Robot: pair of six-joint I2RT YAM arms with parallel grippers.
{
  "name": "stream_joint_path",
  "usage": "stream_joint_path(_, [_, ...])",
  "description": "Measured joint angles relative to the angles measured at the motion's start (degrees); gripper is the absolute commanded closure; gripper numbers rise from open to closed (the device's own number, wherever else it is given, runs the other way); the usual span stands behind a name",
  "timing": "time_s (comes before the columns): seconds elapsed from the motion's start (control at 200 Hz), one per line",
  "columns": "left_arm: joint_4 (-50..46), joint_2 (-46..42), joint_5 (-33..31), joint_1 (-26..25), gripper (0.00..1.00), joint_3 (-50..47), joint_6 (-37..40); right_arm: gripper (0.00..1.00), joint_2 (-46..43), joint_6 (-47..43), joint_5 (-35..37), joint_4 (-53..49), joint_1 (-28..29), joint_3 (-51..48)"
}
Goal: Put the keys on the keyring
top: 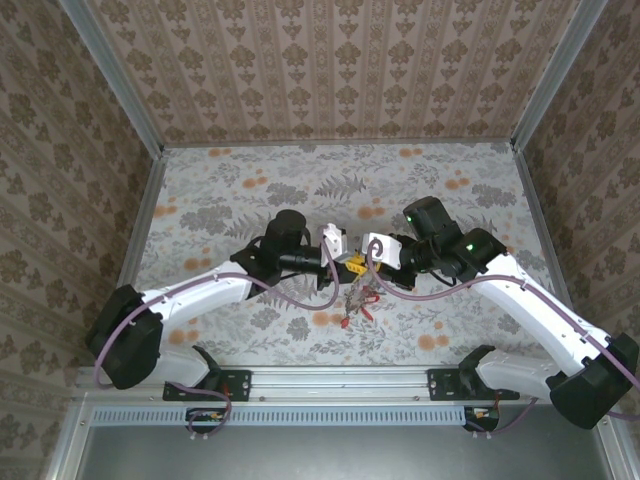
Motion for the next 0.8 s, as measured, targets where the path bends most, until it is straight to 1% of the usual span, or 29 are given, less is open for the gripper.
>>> stream_joint_path(0.07, [-0.72, 0.13, -0.04, -0.13, 0.91, 0.57, 0.76, 1.0, 0.0, 0.0, 0.02, 0.04, 0.0, 0.0])
stream_joint_path(0.115, [-1.51, 0.13, -0.07, -0.28, 1.0, 0.85, 0.98, 1.0, 0.0, 0.02, 0.02, 0.04, -0.07, 0.0])
stream_joint_path(0.28, [-3.39, 0.39, 0.2, -0.33, 1.0, 1.81, 2.82, 1.0, -0.04, 0.55, -0.22, 0.02, -0.33, -0.07])
stream_joint_path(0.4, [-3.15, 0.37, -0.33, -0.44, 1.0, 1.84, 3.54, 0.77, -0.96, 1.38, -2.38, 1.66, -1.73, -1.57])
stream_joint_path(0.43, [-3.1, 0.33, -0.55, -0.57, 1.0, 1.81, 3.54, 0.73, -1.38, 1.86, -3.34, 2.25, -2.23, -2.14])
stream_joint_path(0.48, [-3.1, 0.33, -0.63, -0.68, 1.0, 1.73, 3.54, 0.71, -2.19, 2.05, -5.03, 3.5, -3.21, -2.8])
stream_joint_path(0.57, [-2.36, 0.33, -0.48, -0.7, 1.0, 1.42, 3.34, 0.7, -3.67, 2.43, -7.89, 5.22, -4.59, -3.76])
stream_joint_path(0.68, [0.24, 0.0, -0.26, -0.66, 1.0, -0.04, 2.38, 0.71, -4.13, 2.73, -10.03, 6.6, -4.98, -4.22])
stream_joint_path(0.8, [2.78, -0.31, 0.15, -0.63, 1.0, -1.09, 1.18, 0.75, -4.13, 3.08, -11.47, 7.04, -5.01, -4.35])
